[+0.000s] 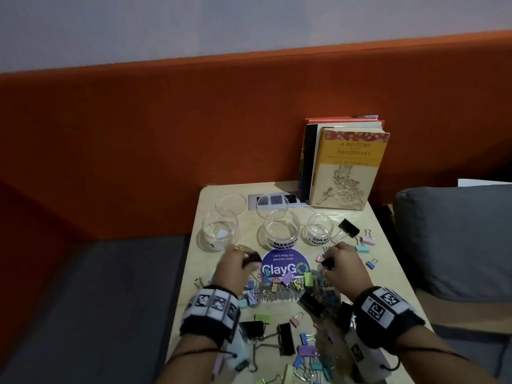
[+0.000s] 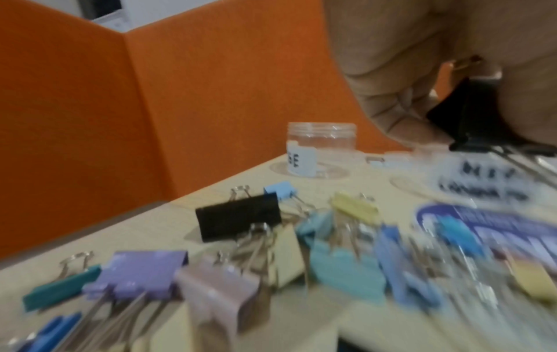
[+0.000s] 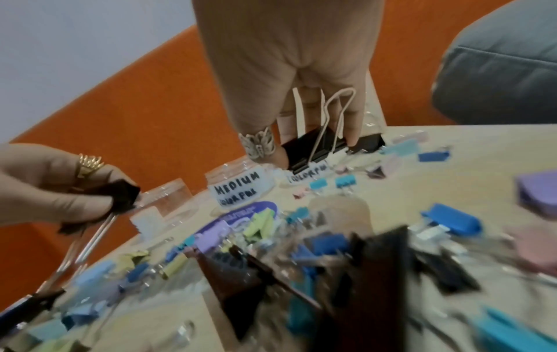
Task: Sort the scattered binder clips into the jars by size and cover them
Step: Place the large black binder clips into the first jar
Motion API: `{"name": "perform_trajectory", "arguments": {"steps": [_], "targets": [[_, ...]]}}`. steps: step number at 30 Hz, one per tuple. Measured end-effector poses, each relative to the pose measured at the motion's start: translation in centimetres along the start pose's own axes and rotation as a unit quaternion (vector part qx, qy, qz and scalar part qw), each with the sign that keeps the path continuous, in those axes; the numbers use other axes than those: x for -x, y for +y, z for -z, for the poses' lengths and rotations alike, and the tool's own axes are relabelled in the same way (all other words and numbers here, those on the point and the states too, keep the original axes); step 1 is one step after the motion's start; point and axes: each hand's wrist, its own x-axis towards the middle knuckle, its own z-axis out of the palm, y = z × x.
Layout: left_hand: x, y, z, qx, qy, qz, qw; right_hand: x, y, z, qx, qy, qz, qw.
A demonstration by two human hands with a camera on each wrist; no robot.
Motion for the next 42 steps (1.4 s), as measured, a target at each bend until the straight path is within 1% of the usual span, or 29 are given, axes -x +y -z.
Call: {"name": "perform_trajectory", "arguments": {"steps": [1, 3, 4, 6, 9, 11, 13, 16, 18, 20, 22, 23, 25, 27, 30, 32, 33, 34, 35, 36, 37, 39, 40, 41, 42], "targets": [[-0.8, -0.1, 1.5, 0.012, 0.048, 0.009, 0.999, -0.3, -0.6, 0.2, 0.002, 0.007, 0.009, 1.000], [-2.8, -0.6, 4.4, -0.015, 0.144, 0.024, 0.989, -0.9, -2.0, 0.3, 0.003, 0.021, 0.027, 0.999], [-3.9, -0.9, 5.5, -0.023, 0.180, 0.025, 0.983, -1.1, -2.7, 0.4, 0.000, 0.023, 0.034, 0.999], [-6.2, -1.5, 6.9, -0.027, 0.216, 0.035, 0.975, -1.6, -4.0, 0.3, -0.015, 0.018, 0.052, 0.998], [-9.2, -2.3, 7.0, -0.050, 0.191, 0.052, 0.979, -2.3, -6.1, -0.1, -0.041, 0.011, 0.087, 0.995], [-10.3, -2.7, 6.5, -0.060, 0.178, 0.054, 0.981, -3.2, -7.4, -0.4, -0.056, 0.009, 0.104, 0.993], [-10.8, -3.5, 5.9, -0.092, 0.167, 0.057, 0.980, -4.3, -8.7, -0.6, -0.084, 0.001, 0.111, 0.990], [-11.3, -4.4, 5.5, -0.176, 0.171, 0.057, 0.968, -6.0, -10.6, -1.3, -0.117, 0.005, 0.130, 0.985], [-11.6, -5.0, 5.2, -0.208, 0.174, 0.054, 0.961, -7.1, -11.8, -1.6, -0.122, 0.007, 0.142, 0.982], [-11.9, -5.4, 5.1, -0.211, 0.182, 0.064, 0.958, -8.1, -13.2, -1.8, -0.130, 0.003, 0.150, 0.980], [-12.3, -5.7, 5.2, -0.191, 0.192, 0.074, 0.960, -8.9, -14.0, -2.3, -0.154, -0.002, 0.159, 0.975], [-12.4, -5.8, 5.2, -0.195, 0.189, 0.076, 0.959, -9.3, -14.3, -2.5, -0.158, -0.007, 0.160, 0.974], [-12.4, -5.6, 5.2, -0.237, 0.159, 0.076, 0.955, -9.8, -14.6, -3.1, -0.157, -0.013, 0.164, 0.974], [-12.4, -5.5, 5.0, -0.269, 0.138, 0.057, 0.952, -10.2, -14.7, -3.7, -0.148, -0.025, 0.170, 0.974], [-12.2, -5.9, 4.9, -0.242, 0.149, 0.005, 0.959, -11.1, -14.9, -4.6, -0.133, -0.042, 0.176, 0.974], [-12.3, -6.5, 5.4, -0.176, 0.154, -0.022, 0.972, -11.9, -15.3, -4.9, -0.130, -0.057, 0.184, 0.973], [-12.3, -6.9, 5.8, -0.126, 0.134, -0.029, 0.982, -12.3, -15.6, -5.1, -0.129, -0.066, 0.192, 0.971], [-12.3, -7.2, 6.2, -0.077, 0.086, -0.029, 0.993, -12.7, -16.1, -5.2, -0.128, -0.073, 0.204, 0.968], [-12.2, -7.3, 6.6, -0.041, 0.019, -0.021, 0.999, -13.2, -16.6, -5.5, -0.124, -0.077, 0.214, 0.966], [-12.2, -7.4, 6.8, -0.022, -0.043, -0.005, 0.999, -13.6, -17.3, -5.7, -0.117, -0.078, 0.222, 0.965], [-12.3, -7.5, 7.0, -0.017, -0.085, 0.011, 0.996, -13.9, -18.0, -6.0, -0.105, -0.080, 0.225, 0.965], [-12.6, -7.6, 7.0, -0.031, -0.114, 0.014, 0.993, -14.4, -19.3, -6.6, -0.060, -0.088, 0.225, 0.968], [-12.7, -7.7, 6.9, -0.050, -0.113, 0.008, 0.992, -14.5, -19.8, -6.9, -0.010, -0.095, 0.232, 0.968], [-12.9, -7.7, 6.8, -0.072, -0.102, 0.005, 0.992, -14.6, -20.2, -7.3, 0.061, -0.097, 0.247, 0.962], [-12.9, -7.8, 6.6, -0.089, -0.086, 0.010, 0.992, -14.6, -20.5, -7.6, 0.142, -0.093, 0.268, 0.948]]}}
